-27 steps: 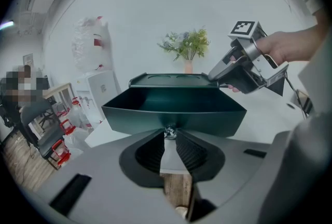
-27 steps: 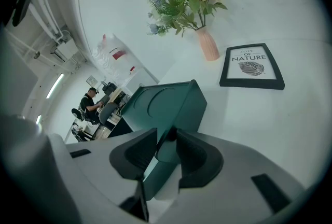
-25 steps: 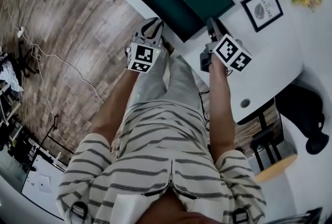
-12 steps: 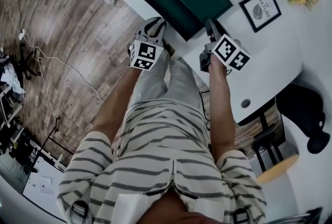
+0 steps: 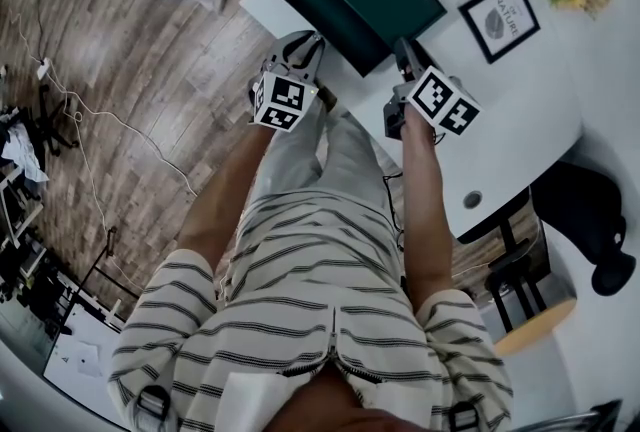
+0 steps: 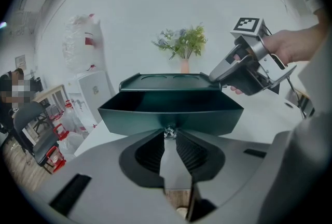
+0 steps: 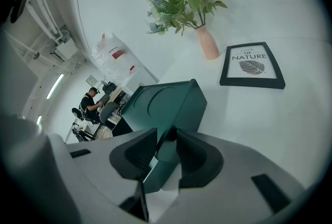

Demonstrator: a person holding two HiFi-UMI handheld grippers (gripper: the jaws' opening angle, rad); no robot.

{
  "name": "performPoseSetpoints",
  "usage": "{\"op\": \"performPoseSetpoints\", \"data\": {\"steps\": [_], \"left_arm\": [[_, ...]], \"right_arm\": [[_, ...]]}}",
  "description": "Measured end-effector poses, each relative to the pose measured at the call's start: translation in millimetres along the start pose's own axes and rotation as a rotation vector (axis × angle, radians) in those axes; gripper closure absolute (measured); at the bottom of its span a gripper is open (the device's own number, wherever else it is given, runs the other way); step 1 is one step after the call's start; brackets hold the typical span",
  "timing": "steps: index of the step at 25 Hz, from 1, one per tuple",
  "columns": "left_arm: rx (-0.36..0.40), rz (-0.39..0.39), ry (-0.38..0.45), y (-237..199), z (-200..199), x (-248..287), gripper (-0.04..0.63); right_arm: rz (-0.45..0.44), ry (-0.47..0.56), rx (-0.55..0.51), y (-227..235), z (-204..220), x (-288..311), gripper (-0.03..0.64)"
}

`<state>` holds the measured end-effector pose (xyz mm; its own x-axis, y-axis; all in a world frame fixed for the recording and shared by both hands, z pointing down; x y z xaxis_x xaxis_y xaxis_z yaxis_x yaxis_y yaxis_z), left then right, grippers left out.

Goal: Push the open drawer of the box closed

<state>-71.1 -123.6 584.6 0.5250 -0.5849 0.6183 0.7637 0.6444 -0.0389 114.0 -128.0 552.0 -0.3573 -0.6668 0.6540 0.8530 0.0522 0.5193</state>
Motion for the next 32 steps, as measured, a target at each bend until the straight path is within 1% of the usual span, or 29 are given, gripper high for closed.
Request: {"op": "performPoseSetpoints", "data": {"steps": [32], "left_arm": [[0.012, 0.031, 0.001, 4.3, -26.3, 34.4, 0.523]], "right_arm": [[-0.007, -0.013, 0.013, 0.0, 0.4, 0.0, 0.488]]}}
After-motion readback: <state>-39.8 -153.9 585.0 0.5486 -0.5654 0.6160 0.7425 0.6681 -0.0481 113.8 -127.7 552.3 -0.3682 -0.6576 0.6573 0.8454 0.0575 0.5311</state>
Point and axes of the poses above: the fingertips, and each gripper's own axes: x forward along the fingers, y to its right, z out of its underside, the point moved 2 cm from there along -x, backward along the fingers, and after that the axes turned 6 degrees about -x, right-handed, at the moved point
